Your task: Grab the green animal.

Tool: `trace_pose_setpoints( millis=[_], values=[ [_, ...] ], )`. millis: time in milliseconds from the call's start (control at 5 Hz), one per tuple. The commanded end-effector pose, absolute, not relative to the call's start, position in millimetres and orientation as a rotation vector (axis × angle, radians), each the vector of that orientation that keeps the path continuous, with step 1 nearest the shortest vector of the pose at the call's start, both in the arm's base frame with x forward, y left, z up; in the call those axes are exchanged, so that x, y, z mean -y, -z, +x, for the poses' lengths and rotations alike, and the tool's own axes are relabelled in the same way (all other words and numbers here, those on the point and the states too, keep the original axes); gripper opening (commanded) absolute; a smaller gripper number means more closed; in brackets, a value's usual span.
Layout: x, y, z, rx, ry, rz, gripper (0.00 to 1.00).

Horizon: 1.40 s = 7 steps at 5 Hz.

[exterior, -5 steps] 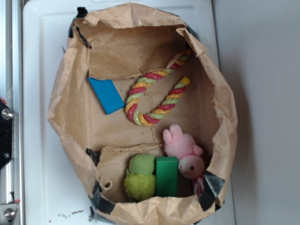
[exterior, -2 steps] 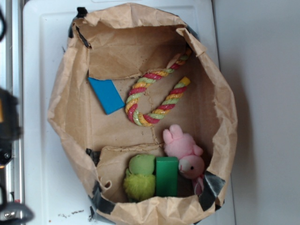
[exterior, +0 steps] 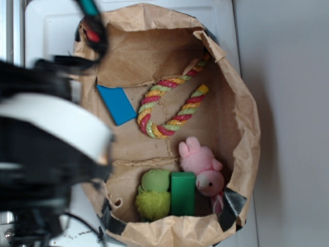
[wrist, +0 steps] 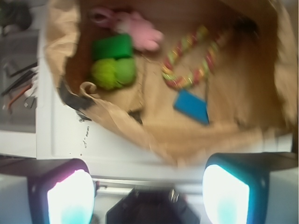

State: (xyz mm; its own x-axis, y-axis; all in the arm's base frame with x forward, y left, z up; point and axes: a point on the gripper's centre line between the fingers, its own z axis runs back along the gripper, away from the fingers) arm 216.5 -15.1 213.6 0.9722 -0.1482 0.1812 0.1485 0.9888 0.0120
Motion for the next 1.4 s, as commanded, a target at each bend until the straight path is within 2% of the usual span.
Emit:
trace_pose_setpoints(
  millis=[0, 400, 800, 1000, 1200],
  values=[
    [5, -215, 257, 0.273, 0.367, 0.022, 1.00],
    [-2, -197, 284, 0.323, 0.530, 0.072, 1.00],
    [-10, -158, 313, 0.270, 0.629, 0.130, 1.00],
    [-1, -137, 314, 0.251, 0.707, 0.146, 1.00],
    [24, -120, 287, 0.238, 0.790, 0.132, 1.00]
  ],
)
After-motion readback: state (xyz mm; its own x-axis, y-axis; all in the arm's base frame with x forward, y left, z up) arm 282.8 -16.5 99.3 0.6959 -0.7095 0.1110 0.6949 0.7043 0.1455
